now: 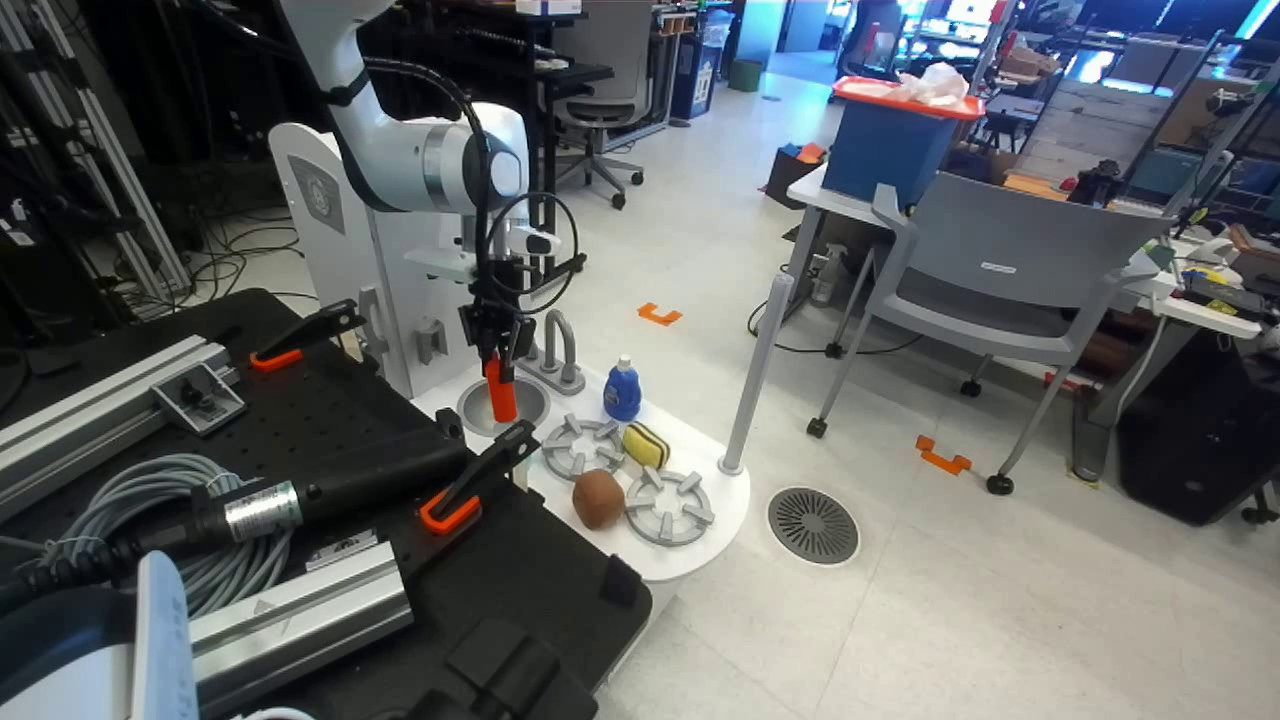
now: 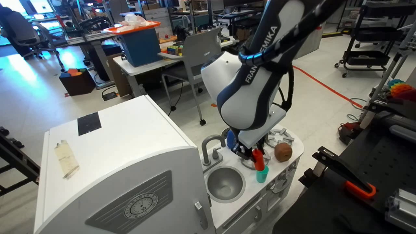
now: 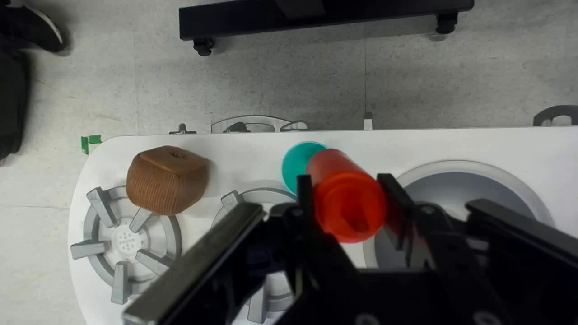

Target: Place the red sauce bottle inside the blue cup

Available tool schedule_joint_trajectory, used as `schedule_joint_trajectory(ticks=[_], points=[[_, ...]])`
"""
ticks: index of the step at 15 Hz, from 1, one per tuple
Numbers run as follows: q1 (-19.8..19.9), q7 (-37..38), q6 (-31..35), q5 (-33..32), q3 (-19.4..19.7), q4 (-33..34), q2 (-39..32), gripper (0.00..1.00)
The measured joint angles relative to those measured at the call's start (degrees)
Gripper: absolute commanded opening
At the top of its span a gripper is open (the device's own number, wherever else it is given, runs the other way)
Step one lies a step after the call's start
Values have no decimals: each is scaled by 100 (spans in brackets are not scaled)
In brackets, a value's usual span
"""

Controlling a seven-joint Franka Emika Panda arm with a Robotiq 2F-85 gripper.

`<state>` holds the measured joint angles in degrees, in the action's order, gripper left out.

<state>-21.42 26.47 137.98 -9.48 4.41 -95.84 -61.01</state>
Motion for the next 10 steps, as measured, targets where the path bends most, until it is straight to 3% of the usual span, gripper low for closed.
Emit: schedule_joint_trajectory(ticks=[10], points=[[64, 0, 265, 3, 215, 36, -315, 14]])
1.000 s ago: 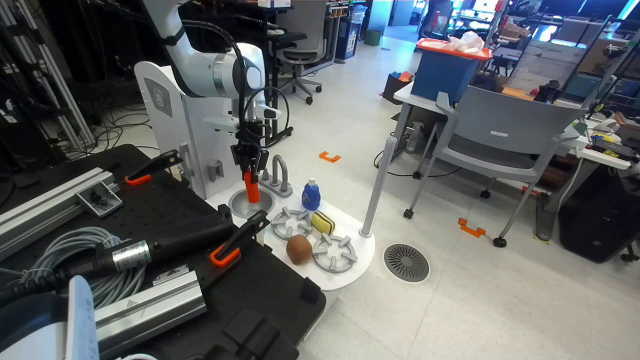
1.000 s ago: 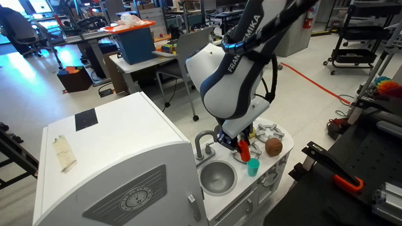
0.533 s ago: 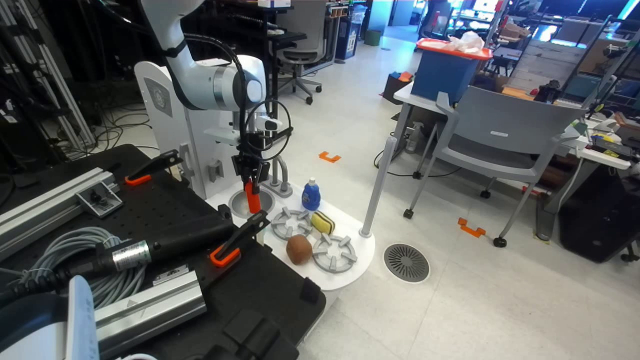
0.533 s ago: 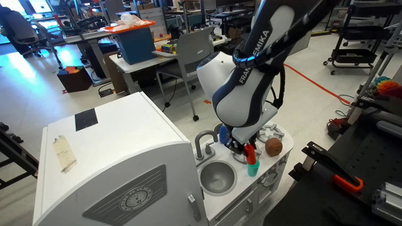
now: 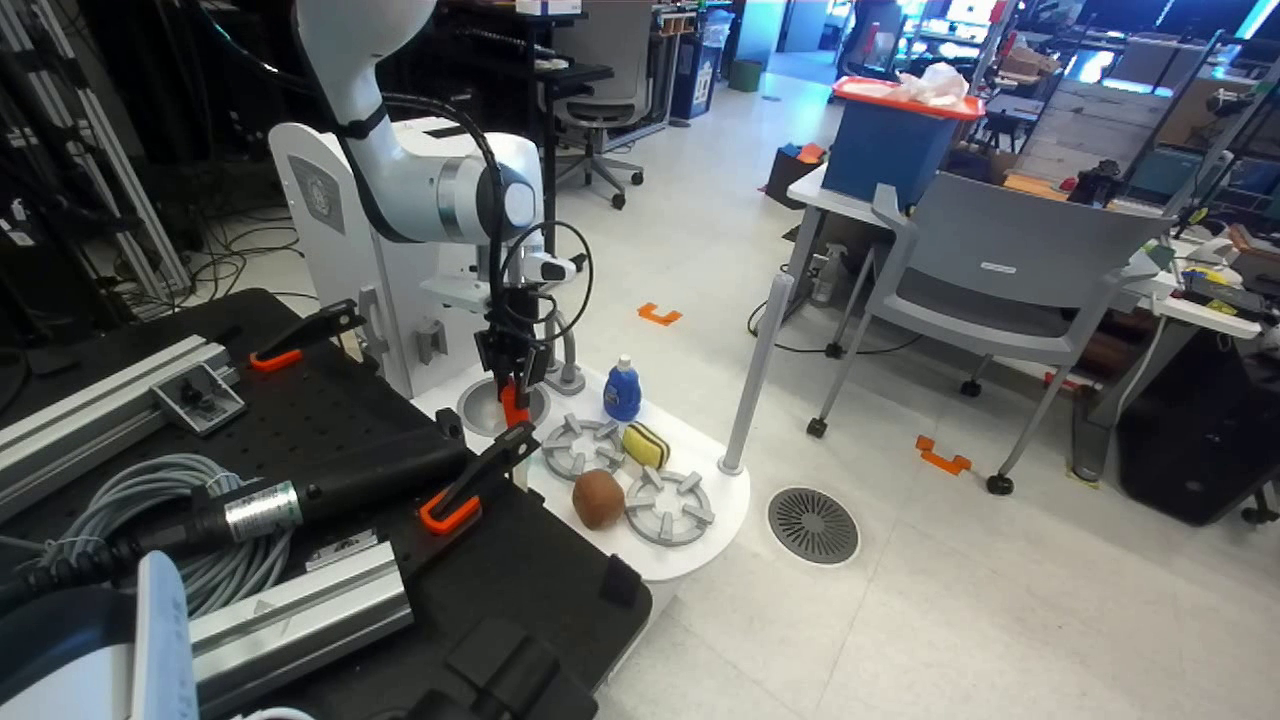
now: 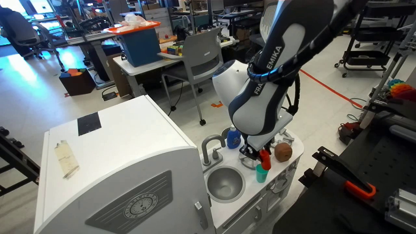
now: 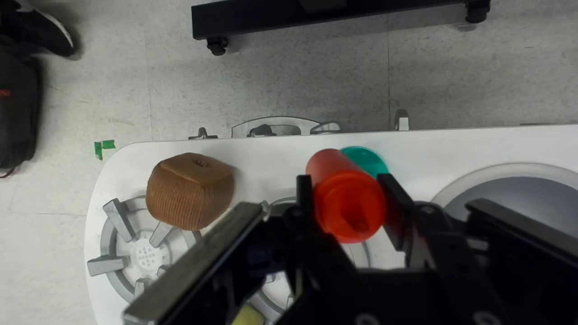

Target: Place the red sauce bottle inside the blue cup

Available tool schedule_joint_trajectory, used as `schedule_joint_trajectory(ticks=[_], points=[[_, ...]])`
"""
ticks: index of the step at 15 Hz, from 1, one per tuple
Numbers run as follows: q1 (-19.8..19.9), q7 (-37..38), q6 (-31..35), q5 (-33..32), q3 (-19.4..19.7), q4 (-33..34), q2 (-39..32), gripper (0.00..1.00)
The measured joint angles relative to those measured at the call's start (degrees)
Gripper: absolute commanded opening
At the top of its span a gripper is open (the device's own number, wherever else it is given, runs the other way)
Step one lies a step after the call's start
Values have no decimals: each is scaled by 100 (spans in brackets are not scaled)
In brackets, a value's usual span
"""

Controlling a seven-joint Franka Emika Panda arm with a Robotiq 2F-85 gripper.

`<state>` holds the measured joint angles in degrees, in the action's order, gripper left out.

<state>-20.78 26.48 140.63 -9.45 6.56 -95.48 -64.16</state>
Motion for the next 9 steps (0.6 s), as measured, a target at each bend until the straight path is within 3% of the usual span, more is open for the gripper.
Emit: schedule_joint_trajectory(ticks=[9], points=[[-42, 0, 3, 0, 0, 252, -220, 14]])
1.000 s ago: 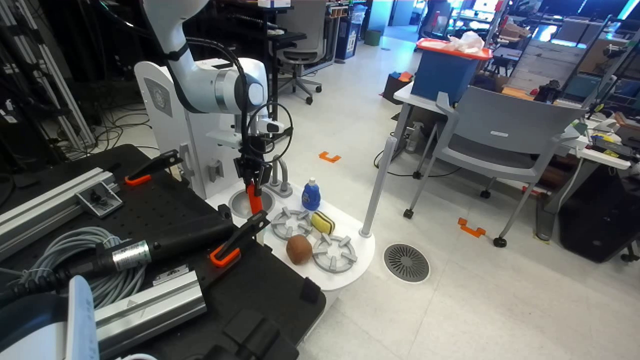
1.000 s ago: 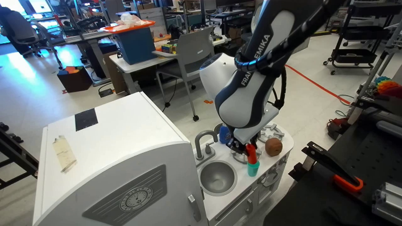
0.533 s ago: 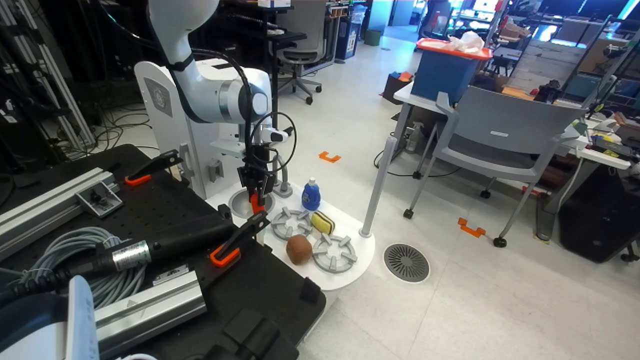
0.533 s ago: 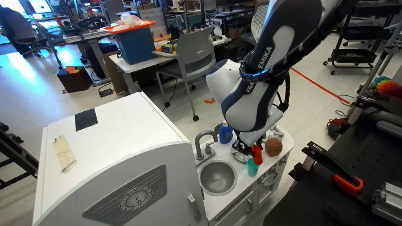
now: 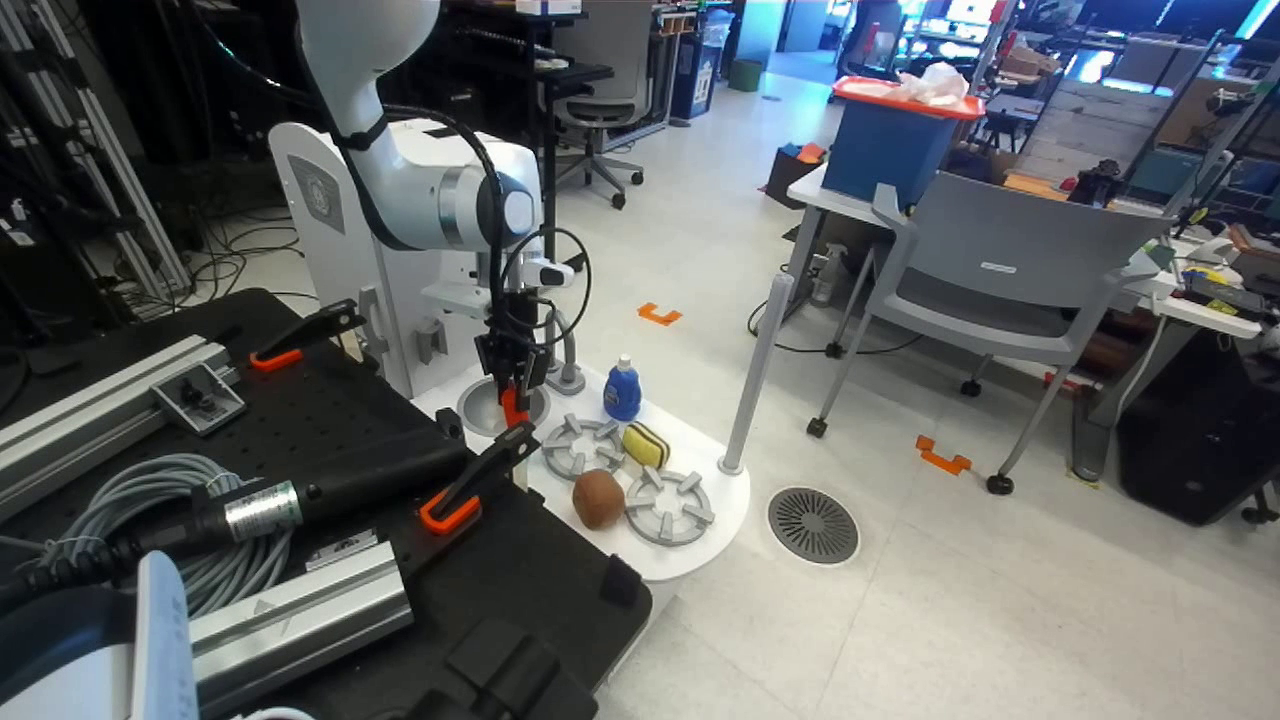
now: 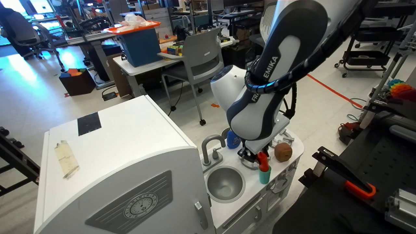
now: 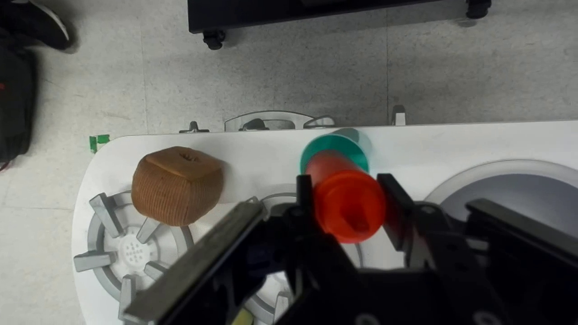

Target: Place the red sauce bottle inside the blue cup

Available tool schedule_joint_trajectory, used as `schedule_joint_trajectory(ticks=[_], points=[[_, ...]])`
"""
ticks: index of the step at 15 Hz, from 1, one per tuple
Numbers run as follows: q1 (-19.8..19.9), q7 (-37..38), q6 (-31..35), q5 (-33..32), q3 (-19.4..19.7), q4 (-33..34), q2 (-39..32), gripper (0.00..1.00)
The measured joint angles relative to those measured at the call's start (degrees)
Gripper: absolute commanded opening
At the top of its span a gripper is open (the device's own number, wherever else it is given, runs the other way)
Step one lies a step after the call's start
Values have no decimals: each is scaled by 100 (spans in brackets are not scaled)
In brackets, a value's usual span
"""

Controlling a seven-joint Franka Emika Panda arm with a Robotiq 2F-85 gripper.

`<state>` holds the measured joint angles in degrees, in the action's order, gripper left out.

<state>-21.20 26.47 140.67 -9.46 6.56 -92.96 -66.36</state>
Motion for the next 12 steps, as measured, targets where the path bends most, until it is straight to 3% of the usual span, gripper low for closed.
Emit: schedule_joint_trajectory(ticks=[5, 6, 7, 8, 12], points=[[-19, 0, 0, 0, -3, 202, -216, 14], [-19, 0, 0, 0, -2, 239, -281, 29], [-19, 0, 0, 0, 2, 279, -346, 64], [-19, 0, 0, 0, 8, 324, -405, 65], [-19, 0, 1, -5, 28, 429, -516, 92]])
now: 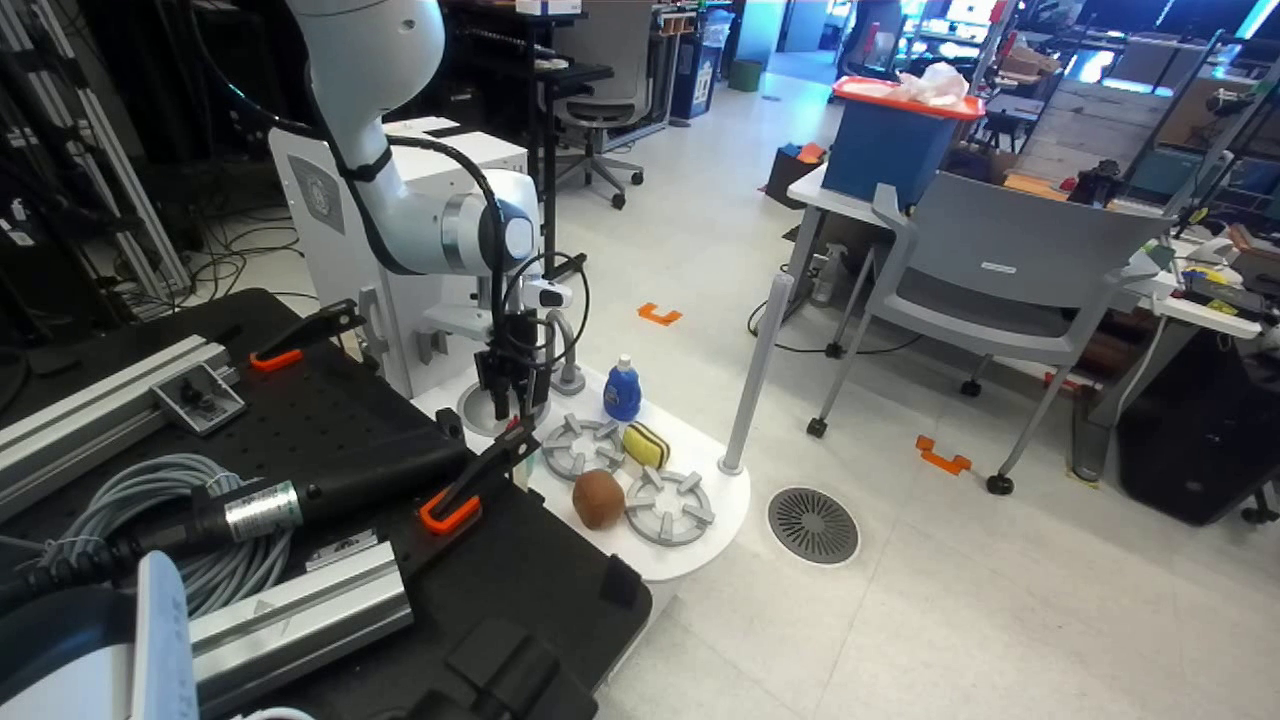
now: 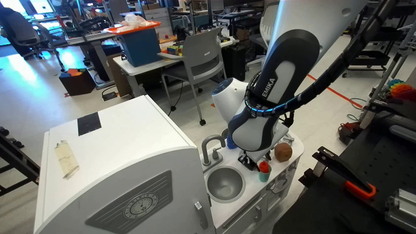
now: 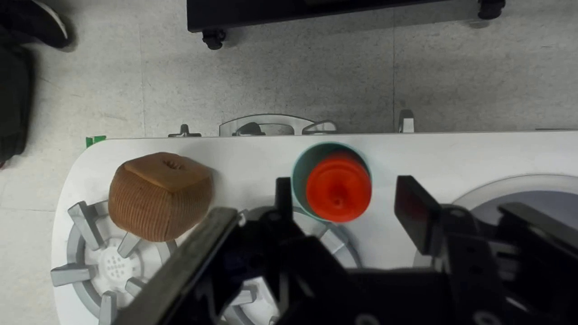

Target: Place the red sauce bottle inside the blue cup

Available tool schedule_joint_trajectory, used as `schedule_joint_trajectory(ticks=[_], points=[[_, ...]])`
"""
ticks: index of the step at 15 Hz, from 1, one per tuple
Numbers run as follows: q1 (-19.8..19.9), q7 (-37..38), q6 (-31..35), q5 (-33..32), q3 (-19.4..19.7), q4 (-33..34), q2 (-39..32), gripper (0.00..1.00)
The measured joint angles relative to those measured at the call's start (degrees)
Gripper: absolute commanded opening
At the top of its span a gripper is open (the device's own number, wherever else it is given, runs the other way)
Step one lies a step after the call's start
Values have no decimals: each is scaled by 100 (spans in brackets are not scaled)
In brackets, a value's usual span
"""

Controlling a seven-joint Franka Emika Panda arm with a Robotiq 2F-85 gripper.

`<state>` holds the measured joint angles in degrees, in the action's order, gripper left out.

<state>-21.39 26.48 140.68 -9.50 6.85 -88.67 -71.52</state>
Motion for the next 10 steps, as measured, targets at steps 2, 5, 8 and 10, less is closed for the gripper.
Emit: schedule_joint_trajectory(ticks=[2, 5, 8, 10], points=[[-5, -2, 4, 0, 0, 15, 1, 100], [-6, -46, 6, 1, -26, -22, 71, 100], [-31, -127, -529, -2, -50, -367, 452, 100], [-52, -173, -930, -2, -50, -649, 793, 100]])
